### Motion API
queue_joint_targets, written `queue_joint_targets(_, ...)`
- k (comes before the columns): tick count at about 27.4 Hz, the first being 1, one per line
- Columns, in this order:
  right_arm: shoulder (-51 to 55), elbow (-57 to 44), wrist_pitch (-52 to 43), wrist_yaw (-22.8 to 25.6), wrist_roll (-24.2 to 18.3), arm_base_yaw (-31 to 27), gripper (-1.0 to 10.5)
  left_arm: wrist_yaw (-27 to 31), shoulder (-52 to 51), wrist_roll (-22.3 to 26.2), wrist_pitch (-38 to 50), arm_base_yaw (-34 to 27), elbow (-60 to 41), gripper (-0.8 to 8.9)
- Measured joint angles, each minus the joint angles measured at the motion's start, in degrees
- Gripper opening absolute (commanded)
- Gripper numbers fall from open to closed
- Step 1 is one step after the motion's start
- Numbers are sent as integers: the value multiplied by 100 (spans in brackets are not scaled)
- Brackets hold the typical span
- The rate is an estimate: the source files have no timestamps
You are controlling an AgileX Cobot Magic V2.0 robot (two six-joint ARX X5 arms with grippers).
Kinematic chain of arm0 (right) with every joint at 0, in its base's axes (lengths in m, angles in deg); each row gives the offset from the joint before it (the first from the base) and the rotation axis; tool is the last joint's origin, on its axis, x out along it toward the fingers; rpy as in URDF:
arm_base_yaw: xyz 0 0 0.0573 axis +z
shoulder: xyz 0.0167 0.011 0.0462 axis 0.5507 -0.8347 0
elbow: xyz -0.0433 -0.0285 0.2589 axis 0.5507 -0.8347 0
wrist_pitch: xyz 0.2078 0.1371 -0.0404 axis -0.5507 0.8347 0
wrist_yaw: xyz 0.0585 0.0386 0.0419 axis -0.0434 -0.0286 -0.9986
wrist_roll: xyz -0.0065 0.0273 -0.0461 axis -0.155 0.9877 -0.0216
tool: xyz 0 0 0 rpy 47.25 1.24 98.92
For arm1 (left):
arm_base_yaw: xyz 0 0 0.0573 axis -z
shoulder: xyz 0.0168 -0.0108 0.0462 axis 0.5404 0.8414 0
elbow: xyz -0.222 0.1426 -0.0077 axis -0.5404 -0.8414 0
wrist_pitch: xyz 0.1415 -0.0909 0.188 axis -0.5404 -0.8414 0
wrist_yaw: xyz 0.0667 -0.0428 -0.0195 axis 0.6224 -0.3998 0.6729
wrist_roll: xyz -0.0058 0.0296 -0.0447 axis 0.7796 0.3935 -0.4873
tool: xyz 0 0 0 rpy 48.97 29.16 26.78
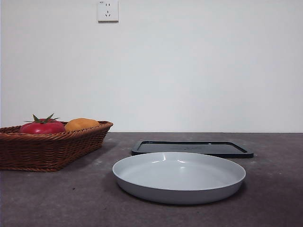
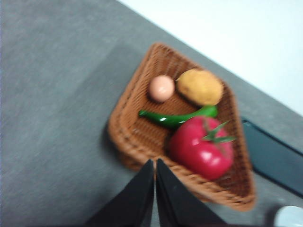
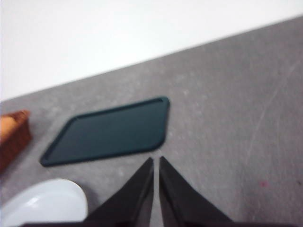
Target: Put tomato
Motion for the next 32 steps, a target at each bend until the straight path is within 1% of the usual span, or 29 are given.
queue_joint_targets(5, -551, 846, 612, -221, -7, -2, 11, -503, 544, 81, -487, 0, 833, 10)
queue_joint_targets(8, -1029, 1401, 1036, -514, -118, -2, 11, -780, 1010, 348, -951, 0, 1401, 10)
queue_joint_targets(14, -2138, 2577, 1941, -1266, -584, 2, 11, -1346, 2022, 1082, -1657, 0, 2468, 10)
queue_joint_targets(20, -3147, 3630, 2900, -1873, -1073, 240, 11, -2081, 2876, 1541, -2208, 98, 3329, 10)
queue_joint_targets(23, -3545, 4094, 3353, -1967, -1309, 492, 11, -2214, 3239, 1744, -2581, 291, 3727, 10)
queue_joint_targets(26, -3928, 4640, 3921, -1969, -1622, 1001, 11, -2232, 3602, 2006, -3084, 688, 4221, 10)
queue_joint_targets(28, -4076, 4881, 4177, -1965, -1770, 1316, 11, -2247, 3718, 2065, -3314, 903, 4468, 10)
queue_joint_targets(32, -4216, 4972, 4579, -1939, -2004, 1910, 11, -2251, 3762, 2280, -3864, 1113, 4719, 10)
